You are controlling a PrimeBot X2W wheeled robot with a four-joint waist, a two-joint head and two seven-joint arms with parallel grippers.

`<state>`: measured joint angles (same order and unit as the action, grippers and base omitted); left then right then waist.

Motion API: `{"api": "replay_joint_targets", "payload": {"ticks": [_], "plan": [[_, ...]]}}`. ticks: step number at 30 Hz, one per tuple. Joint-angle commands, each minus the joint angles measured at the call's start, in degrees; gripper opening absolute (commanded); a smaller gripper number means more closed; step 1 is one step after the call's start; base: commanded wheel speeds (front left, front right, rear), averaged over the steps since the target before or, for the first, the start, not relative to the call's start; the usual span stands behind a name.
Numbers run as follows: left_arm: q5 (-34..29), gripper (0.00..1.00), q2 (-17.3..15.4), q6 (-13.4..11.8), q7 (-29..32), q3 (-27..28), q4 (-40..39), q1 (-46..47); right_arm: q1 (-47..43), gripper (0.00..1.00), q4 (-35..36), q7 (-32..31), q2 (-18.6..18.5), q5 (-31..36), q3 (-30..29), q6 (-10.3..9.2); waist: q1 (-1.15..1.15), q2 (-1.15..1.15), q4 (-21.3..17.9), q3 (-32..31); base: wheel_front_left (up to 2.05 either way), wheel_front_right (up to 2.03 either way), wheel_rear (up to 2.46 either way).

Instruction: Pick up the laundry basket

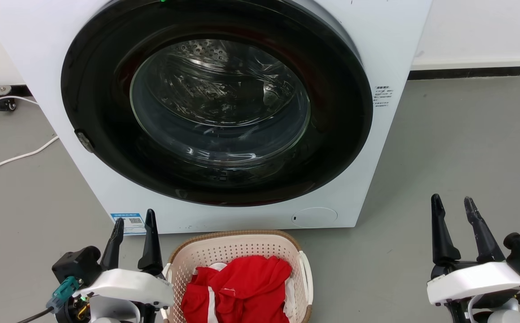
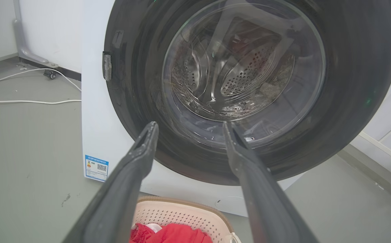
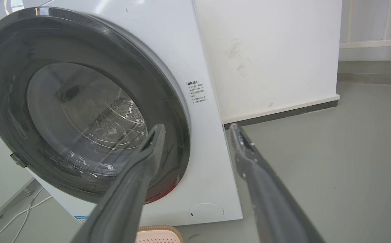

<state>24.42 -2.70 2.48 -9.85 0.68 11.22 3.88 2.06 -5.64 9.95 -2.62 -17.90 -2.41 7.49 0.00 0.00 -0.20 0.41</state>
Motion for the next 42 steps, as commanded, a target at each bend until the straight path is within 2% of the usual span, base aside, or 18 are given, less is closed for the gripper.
{"api": "replay_joint_targets", "payload": {"ticks": [1,27,42], "plan": [[-1.61,1.0,-0.21,-0.3,-0.63,-0.05,-0.33,0.57,-0.2,1.0,0.75,0.48,-0.31,1.74,0.04,0.0,0.0,0.0,-0.02,0.0,0.0,0.0,0.0],[-15.04,1.0,-0.25,-1.41,-4.02,-0.67,1.07,-0.3,-1.13,1.0,1.79,3.82,-0.37,16.08,0.54,-0.01,0.0,0.0,-0.02,-0.41,0.0,0.0,0.0],[-21.09,1.0,-0.26,-1.59,-5.51,-0.85,1.33,-0.85,-1.7,1.0,1.81,5.37,-0.39,21.35,0.55,-0.01,0.0,0.0,-0.06,-0.68,0.0,0.0,0.0]]}}
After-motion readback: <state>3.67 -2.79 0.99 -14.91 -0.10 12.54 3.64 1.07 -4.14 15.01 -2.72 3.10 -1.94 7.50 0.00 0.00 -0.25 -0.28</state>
